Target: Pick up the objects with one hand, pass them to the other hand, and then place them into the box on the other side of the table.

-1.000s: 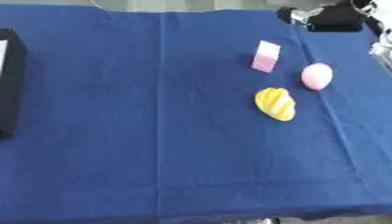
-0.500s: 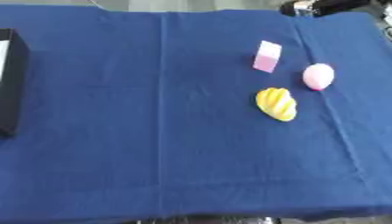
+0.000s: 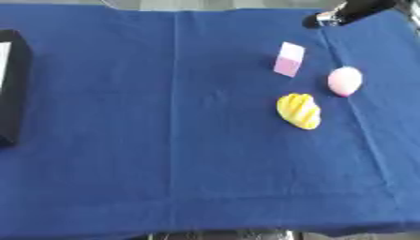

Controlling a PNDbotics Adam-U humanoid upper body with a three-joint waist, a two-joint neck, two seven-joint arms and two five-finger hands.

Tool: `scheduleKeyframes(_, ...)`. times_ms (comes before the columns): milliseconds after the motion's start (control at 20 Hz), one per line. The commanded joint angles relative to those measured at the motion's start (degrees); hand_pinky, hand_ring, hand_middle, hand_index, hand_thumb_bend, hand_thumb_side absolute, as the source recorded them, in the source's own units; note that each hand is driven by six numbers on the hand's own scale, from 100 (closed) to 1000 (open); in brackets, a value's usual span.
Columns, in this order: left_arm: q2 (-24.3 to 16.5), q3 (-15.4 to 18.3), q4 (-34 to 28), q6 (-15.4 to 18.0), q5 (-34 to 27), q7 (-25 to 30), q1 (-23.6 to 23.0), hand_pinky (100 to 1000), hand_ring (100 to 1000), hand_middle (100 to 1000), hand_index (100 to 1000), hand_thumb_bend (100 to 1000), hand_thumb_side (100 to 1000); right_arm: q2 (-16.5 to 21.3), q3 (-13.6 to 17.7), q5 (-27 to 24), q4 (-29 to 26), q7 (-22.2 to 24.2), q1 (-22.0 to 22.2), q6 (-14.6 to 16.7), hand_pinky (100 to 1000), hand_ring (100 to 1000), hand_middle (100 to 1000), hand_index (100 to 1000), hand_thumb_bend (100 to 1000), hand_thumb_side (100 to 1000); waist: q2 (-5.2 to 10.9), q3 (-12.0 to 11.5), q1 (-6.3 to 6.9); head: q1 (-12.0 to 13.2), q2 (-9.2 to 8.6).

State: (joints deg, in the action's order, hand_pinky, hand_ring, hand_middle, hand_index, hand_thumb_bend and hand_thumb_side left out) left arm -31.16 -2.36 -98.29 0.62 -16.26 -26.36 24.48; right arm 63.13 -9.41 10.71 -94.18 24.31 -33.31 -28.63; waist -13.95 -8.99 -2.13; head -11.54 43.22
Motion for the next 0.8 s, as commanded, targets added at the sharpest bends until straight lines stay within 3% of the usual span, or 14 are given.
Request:
scheduleKeyframes(50, -1.5, 0.2, -1.1, -0.1, 0.1, 0.0, 0.9, 625, 588, 609, 768, 100, 749, 0.9, 0.2, 1.5, 1.0, 1.2, -1.4, 0.8, 858, 860, 864, 861, 622, 421, 0.60, -0.1, 0.23, -0.3, -0.90)
scheduleKeyframes(800, -1.2, 0.2, -1.4, -0.3, 0.1, -0.1, 1.1, 625, 587, 607, 768, 100, 753, -1.0, -1.1, 4.8, 4.6, 3.2, -3.0, 2.5, 864, 863, 861, 849, 636, 418, -0.42, -0.8, 0.76, -1.0, -2.59)
